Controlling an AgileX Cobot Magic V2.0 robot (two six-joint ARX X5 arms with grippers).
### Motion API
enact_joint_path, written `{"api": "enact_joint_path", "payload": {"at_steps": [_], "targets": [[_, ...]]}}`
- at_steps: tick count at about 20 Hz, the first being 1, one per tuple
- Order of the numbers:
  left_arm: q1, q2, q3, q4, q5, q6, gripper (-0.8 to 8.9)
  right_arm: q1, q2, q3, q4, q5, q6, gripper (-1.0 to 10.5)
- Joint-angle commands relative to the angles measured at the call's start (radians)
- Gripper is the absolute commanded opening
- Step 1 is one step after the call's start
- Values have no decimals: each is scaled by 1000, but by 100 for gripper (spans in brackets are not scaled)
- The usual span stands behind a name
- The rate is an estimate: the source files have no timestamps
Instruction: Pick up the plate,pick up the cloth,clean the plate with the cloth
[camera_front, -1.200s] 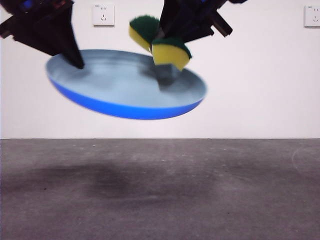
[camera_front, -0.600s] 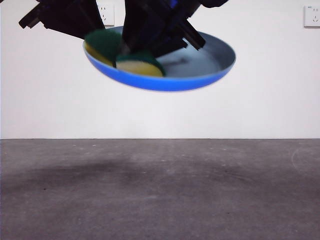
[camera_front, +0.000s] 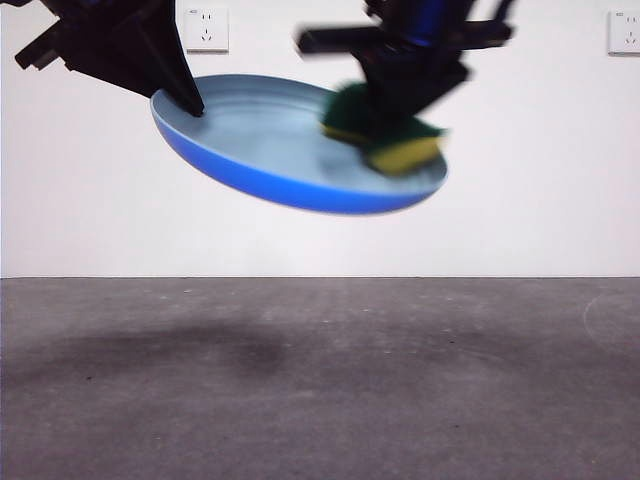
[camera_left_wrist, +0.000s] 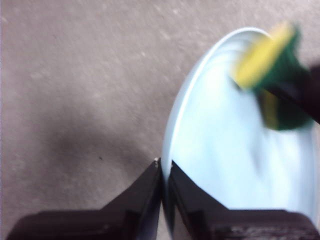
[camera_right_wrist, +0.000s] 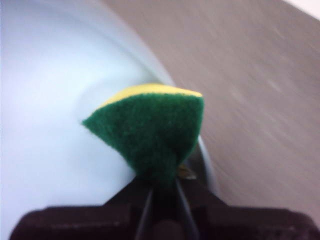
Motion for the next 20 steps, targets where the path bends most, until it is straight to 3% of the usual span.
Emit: {"api": "enact_joint_path", "payload": {"at_steps": [1,3,5,7,10,11,13,15,17,20], "targets": [[-6,-5,0,4,56,10,-8,-16,18,-5,116,-246,7,-16],[-5,-5,0,8,52,10,-8,-16,29,-5,126,-398,48,-16],[-5,-5,0,21,49,10,-8,-13,37,-5,95,-478,81,-16],[-5,-5,0,42,49,9,-8,6,46,-5,37,-519,85,-16],[-4,-5,0,86,46,8,-8,40,49,-5,-166,-502,48,-16],[-4,-5,0,87,46,8,-8,43,49,-5,-223,-473,35,-16],[-4,-5,0,72,49,9,-8,42,49,-5,-319,-299,24,-16],[-5,-5,0,41,50,10,-8,40,48,-5,-344,9,24,-16],[-5,-5,0,16,49,10,-8,28,45,-5,-265,216,24,-16],[-5,-5,0,3,49,12,-8,13,46,-5,-92,181,26,-16]]}}
